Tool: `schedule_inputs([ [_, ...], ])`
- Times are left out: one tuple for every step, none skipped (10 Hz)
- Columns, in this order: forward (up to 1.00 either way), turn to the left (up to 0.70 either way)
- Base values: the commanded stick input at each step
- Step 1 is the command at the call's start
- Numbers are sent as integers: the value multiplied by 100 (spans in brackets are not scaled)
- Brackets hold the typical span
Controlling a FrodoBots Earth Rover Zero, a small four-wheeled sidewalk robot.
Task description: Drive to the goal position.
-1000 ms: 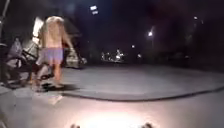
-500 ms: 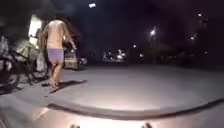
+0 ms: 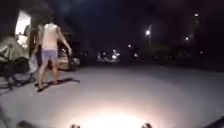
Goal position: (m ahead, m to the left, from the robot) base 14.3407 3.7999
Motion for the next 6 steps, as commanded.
schedule_inputs([
  [85, 0],
  [85, 0],
  [85, 0],
  [85, 0],
  [85, 0],
  [85, 0],
])
